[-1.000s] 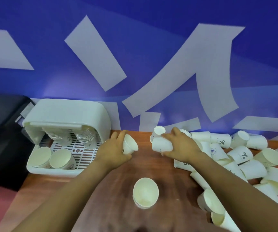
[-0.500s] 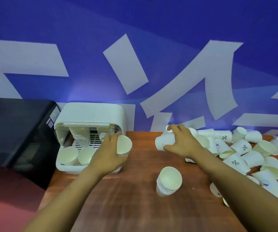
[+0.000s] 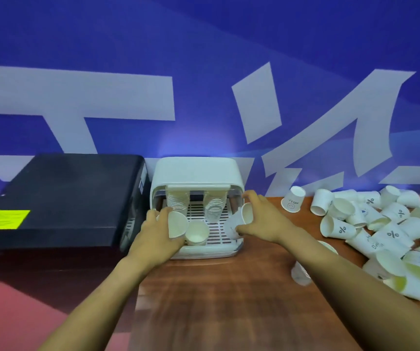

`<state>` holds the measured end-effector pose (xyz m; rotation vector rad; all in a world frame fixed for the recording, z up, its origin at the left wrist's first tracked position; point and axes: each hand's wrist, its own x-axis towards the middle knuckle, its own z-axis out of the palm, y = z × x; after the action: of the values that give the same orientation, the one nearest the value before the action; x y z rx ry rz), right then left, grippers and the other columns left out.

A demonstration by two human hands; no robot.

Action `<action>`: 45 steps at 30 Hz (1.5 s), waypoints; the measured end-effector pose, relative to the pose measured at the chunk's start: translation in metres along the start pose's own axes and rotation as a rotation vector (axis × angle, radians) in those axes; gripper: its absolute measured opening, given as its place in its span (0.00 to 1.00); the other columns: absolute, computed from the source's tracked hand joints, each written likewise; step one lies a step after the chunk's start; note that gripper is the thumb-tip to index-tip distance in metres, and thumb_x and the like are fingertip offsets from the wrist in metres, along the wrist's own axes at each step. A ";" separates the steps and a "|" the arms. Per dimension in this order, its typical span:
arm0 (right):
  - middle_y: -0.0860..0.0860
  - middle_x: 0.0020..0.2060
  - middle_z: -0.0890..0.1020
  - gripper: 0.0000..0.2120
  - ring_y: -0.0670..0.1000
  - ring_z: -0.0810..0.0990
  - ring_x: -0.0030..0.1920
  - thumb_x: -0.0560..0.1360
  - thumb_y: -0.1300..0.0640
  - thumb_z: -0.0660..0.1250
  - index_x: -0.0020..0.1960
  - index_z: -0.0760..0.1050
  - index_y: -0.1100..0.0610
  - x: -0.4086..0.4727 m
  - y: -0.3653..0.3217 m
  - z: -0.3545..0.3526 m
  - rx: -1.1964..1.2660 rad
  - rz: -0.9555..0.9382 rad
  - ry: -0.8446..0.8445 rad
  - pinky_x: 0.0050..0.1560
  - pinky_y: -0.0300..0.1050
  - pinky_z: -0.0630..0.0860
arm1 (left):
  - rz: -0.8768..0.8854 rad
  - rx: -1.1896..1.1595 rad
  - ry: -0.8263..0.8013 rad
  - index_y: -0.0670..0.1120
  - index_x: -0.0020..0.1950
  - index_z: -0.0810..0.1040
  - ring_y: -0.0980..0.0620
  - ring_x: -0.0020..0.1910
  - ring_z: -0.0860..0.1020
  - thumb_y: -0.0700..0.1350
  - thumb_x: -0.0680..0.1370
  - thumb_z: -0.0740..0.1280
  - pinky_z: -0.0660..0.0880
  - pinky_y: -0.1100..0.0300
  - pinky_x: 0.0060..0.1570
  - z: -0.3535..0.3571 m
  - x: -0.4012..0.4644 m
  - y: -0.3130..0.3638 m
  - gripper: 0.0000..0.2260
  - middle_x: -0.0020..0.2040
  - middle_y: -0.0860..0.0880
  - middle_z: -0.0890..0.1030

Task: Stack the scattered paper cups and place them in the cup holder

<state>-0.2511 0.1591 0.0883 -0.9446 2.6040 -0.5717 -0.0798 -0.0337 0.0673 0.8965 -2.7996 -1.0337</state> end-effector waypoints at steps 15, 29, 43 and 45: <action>0.52 0.68 0.63 0.41 0.54 0.67 0.68 0.65 0.47 0.76 0.73 0.60 0.47 0.023 -0.044 0.039 -0.044 -0.045 -0.043 0.63 0.48 0.71 | 0.029 0.064 0.048 0.50 0.68 0.60 0.45 0.55 0.75 0.56 0.70 0.72 0.74 0.49 0.53 -0.007 0.026 -0.020 0.32 0.62 0.50 0.64; 0.48 0.68 0.65 0.37 0.54 0.68 0.66 0.66 0.49 0.73 0.71 0.61 0.49 0.057 -0.055 0.077 -0.153 -0.070 -0.054 0.59 0.50 0.71 | -0.034 0.172 -0.045 0.48 0.67 0.61 0.43 0.56 0.74 0.49 0.69 0.72 0.74 0.49 0.51 0.011 0.059 -0.034 0.31 0.61 0.47 0.66; 0.49 0.70 0.64 0.39 0.53 0.66 0.69 0.69 0.43 0.70 0.74 0.56 0.48 0.067 -0.047 0.101 -0.190 -0.035 -0.168 0.63 0.50 0.69 | -0.118 0.282 -0.167 0.47 0.73 0.56 0.43 0.61 0.71 0.50 0.69 0.73 0.74 0.50 0.55 0.035 0.074 -0.051 0.38 0.66 0.46 0.63; 0.50 0.72 0.64 0.41 0.54 0.65 0.70 0.69 0.42 0.70 0.75 0.54 0.48 0.068 -0.044 0.104 -0.192 -0.026 -0.200 0.64 0.50 0.68 | -0.129 0.297 -0.203 0.47 0.75 0.53 0.43 0.63 0.69 0.53 0.69 0.74 0.72 0.49 0.58 0.037 0.076 -0.053 0.42 0.68 0.46 0.61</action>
<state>-0.2342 0.0567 0.0077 -1.0380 2.5002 -0.2217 -0.1237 -0.0842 -0.0068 1.0678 -3.1633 -0.7710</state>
